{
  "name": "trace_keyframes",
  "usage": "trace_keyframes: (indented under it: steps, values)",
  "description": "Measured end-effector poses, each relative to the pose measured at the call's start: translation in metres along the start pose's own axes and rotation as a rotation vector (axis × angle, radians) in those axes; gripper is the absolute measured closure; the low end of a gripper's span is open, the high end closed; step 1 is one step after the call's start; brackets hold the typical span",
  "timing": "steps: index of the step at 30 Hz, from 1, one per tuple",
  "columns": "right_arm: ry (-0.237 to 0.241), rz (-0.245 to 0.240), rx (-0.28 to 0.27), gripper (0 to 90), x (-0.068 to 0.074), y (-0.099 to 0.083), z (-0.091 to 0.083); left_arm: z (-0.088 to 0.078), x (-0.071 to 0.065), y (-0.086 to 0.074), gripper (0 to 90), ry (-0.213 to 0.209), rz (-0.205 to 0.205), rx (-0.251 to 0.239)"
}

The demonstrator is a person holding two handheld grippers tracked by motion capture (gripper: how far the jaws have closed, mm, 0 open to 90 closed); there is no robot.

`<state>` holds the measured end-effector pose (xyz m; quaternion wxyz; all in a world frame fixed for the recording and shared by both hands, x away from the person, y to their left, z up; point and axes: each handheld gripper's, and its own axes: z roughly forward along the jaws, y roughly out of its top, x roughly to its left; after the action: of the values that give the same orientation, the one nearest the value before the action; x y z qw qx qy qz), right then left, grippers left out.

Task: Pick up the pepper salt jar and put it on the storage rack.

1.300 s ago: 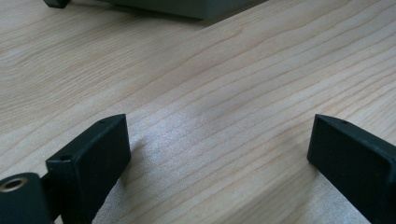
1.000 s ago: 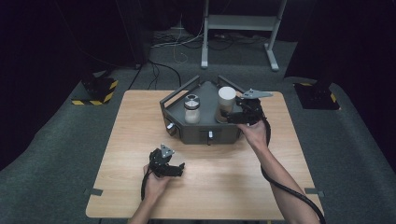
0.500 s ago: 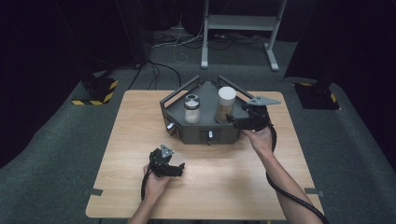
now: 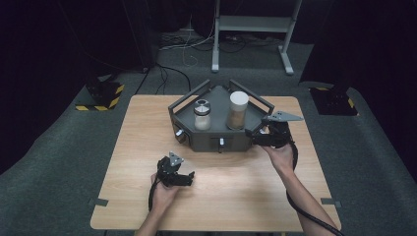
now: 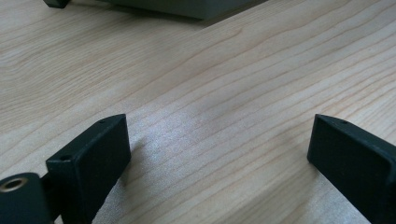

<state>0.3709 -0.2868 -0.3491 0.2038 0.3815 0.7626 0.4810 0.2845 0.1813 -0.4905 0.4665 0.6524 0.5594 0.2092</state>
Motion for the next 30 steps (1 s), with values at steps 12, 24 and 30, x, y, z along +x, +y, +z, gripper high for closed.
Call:
trace_keyframes:
  steps: [12, 24, 30]
  values:
    - [-0.026, 0.009, 0.021, 17.3, 0.003, -0.029, -0.013, 0.0, 0.0, 0.0, 5.9, 0.0, 0.0, 0.0]
    - [-0.053, 0.039, 0.072, 17.3, 0.007, -0.062, -0.012, 0.0, 0.0, 0.0, 5.9, 0.0, 0.0, 0.0]
    - [-0.073, 0.038, 0.112, 17.3, 0.014, -0.077, -0.006, 0.0, 0.0, 0.0, 5.9, 0.0, 0.0, -0.001]
